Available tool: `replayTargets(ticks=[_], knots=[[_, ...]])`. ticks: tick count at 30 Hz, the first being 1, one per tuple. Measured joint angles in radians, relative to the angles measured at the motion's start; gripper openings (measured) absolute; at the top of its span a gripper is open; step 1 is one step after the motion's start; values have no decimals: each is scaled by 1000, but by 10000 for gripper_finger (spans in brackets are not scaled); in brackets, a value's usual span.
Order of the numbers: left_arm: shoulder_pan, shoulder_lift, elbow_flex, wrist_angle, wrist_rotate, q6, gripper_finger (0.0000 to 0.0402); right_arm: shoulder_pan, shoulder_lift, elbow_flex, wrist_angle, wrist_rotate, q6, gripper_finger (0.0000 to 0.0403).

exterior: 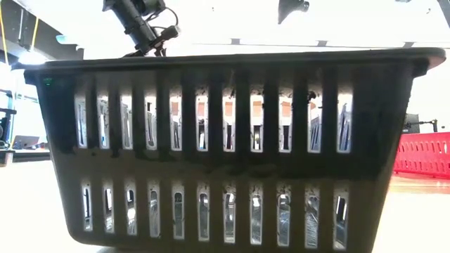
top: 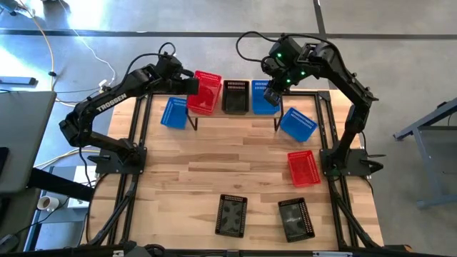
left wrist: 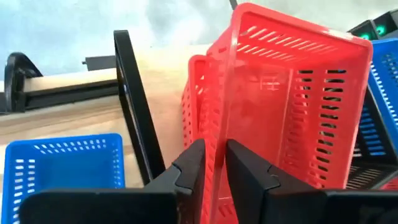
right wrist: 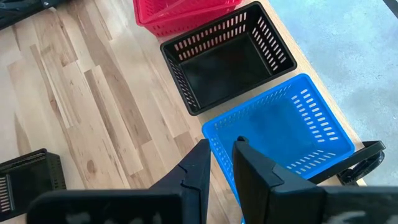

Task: Stack baskets on shelf by color
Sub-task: Stack the left red bin on top of the red bin on the shelf

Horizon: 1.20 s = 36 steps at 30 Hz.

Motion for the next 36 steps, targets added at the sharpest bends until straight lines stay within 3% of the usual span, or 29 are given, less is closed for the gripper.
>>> replayTargets(ticks=[10, 36], knots=[[-8, 0, 0, 0, -56, 18, 53, 0, 0, 0, 0, 0, 2, 55], [-9, 55, -2, 8, -63, 80, 60, 0, 0, 0, 0, 0, 50, 55]])
